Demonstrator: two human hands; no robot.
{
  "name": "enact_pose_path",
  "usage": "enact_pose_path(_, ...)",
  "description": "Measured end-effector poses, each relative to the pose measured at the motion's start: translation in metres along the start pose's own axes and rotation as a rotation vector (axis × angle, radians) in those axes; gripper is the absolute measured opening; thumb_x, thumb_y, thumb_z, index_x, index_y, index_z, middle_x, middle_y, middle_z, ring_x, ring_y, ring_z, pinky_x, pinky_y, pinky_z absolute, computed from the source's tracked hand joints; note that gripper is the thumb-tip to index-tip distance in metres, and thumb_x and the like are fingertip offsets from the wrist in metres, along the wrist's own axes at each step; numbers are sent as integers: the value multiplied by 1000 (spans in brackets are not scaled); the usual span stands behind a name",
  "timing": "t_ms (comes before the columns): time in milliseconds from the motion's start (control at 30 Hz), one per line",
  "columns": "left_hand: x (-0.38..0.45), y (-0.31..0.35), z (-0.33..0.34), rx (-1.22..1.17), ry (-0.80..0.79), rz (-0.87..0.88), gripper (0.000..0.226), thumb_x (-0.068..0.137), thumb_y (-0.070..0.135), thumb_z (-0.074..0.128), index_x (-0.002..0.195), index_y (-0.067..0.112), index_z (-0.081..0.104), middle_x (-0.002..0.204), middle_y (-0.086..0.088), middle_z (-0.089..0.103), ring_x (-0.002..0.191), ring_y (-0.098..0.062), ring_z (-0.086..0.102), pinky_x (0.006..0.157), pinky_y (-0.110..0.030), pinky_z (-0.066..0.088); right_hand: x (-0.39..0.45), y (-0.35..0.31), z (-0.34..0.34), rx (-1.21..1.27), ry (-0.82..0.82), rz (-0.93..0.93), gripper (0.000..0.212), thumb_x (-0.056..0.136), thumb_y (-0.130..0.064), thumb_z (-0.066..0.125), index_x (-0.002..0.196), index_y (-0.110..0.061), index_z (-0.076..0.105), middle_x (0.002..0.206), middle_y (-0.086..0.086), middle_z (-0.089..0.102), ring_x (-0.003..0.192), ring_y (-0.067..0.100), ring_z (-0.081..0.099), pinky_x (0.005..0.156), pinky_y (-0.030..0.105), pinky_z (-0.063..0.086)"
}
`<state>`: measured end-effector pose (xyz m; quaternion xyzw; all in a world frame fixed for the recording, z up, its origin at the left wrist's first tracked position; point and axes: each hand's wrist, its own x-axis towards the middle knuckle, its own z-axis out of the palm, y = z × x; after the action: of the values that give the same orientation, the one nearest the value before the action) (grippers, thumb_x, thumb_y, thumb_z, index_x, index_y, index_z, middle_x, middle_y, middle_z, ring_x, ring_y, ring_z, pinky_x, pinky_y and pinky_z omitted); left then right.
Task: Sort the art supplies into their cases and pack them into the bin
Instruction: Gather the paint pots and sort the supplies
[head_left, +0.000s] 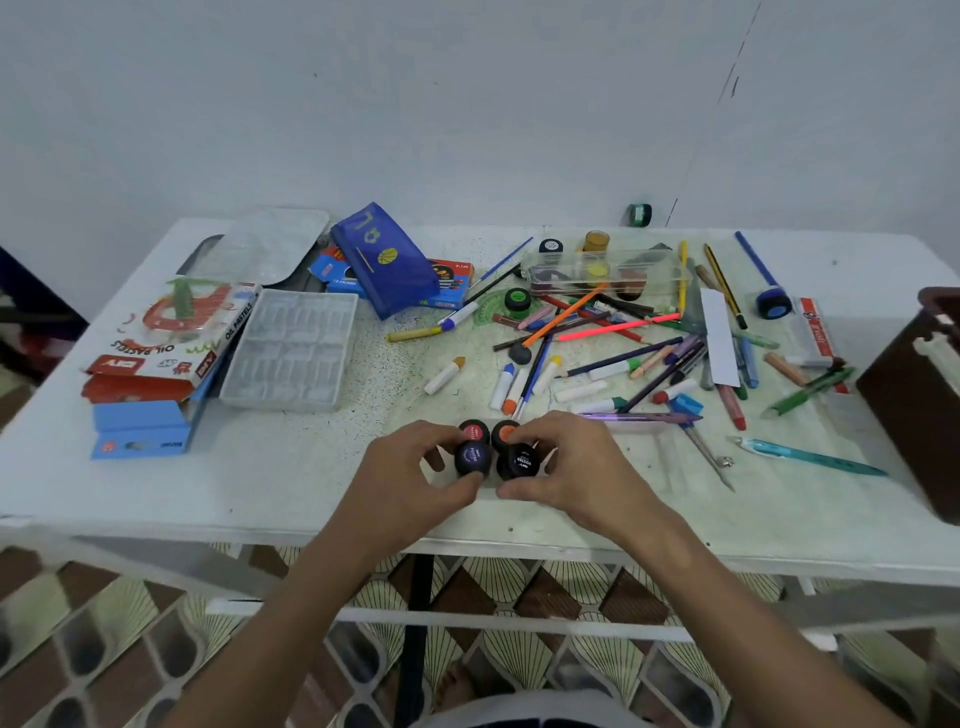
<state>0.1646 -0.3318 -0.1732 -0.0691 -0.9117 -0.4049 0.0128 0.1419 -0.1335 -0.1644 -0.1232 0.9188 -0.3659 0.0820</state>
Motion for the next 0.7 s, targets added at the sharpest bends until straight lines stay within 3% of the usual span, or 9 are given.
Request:
enact_pose_path(200, -5, -4, 5, 1, -1, 27, 42, 66, 33, 73, 107, 25, 69, 87, 24, 61, 79, -3, 54, 63, -6, 36, -2, -4, 8, -57, 12, 23, 69, 58, -37, 88, 120, -18, 65, 108, 2, 61, 92, 13, 54, 72, 14, 33)
enact_pose_path(367, -7, -9, 8, 45, -9, 66, 41, 67, 33, 68, 107, 27, 67, 101, 20, 60, 86, -2, 52, 67, -11, 35, -8, -1, 13, 20, 58, 61, 62, 61, -32, 88, 117, -16, 66, 97, -4, 56, 79, 6, 52, 70, 7, 40)
enact_pose_path(433, -8, -9, 7, 54, -4, 62, 41, 68, 34, 67, 109, 28, 66, 106, 18, 57, 90, -2, 51, 67, -12, 35, -12, 0, 14, 27, 83, 62, 52, 66, -31, 85, 113, -17, 68, 93, -2, 61, 79, 10, 56, 75, 17, 47)
enact_pose_path(700, -4, -11, 5, 81, -36, 42, 30, 73, 45, 65, 97, 29, 72, 94, 18, 57, 85, 2, 52, 66, -8, 34, -15, 7, 14, 159, 69, 134, 40, 71, -32, 82, 107, -21, 71, 86, -10, 67, 75, 2, 61, 68, 9, 46)
